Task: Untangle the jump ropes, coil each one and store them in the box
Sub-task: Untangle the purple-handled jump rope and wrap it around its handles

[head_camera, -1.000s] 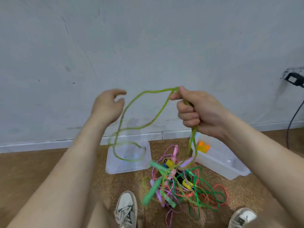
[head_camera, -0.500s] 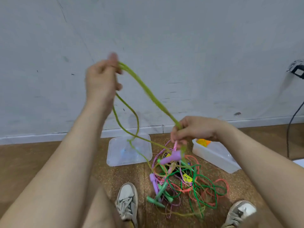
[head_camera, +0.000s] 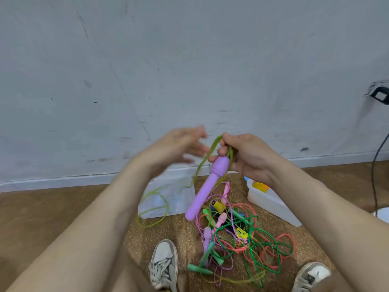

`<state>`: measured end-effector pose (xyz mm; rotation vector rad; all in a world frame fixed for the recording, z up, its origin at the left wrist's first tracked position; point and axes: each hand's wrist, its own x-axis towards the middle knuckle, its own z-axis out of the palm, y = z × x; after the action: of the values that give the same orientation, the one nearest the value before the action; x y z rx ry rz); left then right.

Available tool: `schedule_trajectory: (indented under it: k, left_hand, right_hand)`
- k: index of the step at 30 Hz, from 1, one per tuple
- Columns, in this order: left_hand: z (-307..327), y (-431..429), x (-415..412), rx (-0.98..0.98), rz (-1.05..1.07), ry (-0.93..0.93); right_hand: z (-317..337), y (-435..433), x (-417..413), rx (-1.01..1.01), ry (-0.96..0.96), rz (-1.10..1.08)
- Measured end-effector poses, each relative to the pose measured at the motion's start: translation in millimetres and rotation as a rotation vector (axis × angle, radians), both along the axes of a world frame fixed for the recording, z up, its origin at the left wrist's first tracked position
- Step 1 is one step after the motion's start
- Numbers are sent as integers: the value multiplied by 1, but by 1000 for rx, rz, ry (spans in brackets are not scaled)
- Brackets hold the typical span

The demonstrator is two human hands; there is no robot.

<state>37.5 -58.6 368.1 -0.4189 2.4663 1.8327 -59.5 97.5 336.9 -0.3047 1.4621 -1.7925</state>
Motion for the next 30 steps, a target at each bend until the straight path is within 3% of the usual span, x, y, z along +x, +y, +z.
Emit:
schedule_trajectory:
  k: [2,4,6,9,12,14,17,19,21,22,24,27,28,30]
  left_hand:
    - [-7,28,2,-11,-245,-135]
    - [-19,43,-5,-18,-188,-94]
    - [-30,44,-15,97,-76,-84]
    - [-30,40,-24,191,-116,-142]
    - [-21,37,-28,242,-85,-28]
    - [-14,28,-31,359,98,79]
    - [-3,9,-34,708,320,206]
    - [0,-7,-35,858,401,310]
    - [1,-21,-33,880,476,387]
    - [1,-27,-31,860,509,402]
    - [-3,-37,-28,675,574,368]
    - [-11,-40,-24,112,590,139]
    - [-14,-36,-22,39,512,39]
    - [-18,-20,-16,91,262,-120]
  right_hand:
    - [0,-3,2,7,-6,-70]
    - [2,-5,0,-32,-57,-147]
    - [8,-4,-3,-105,-93,-185]
    - [9,-4,-6,-96,-9,-222]
    - [4,-1,-11,41,124,-176]
    - [-1,3,-12,62,99,32]
    - [-20,11,-2,115,82,523]
    - [-38,12,9,341,344,824]
    - [-51,12,10,572,720,902]
    - [-50,14,8,648,817,857]
    - [-41,18,4,602,714,671]
    - [-10,21,1,211,385,263]
    - [1,22,-1,71,281,136]
    - [19,23,-5,-148,117,-39]
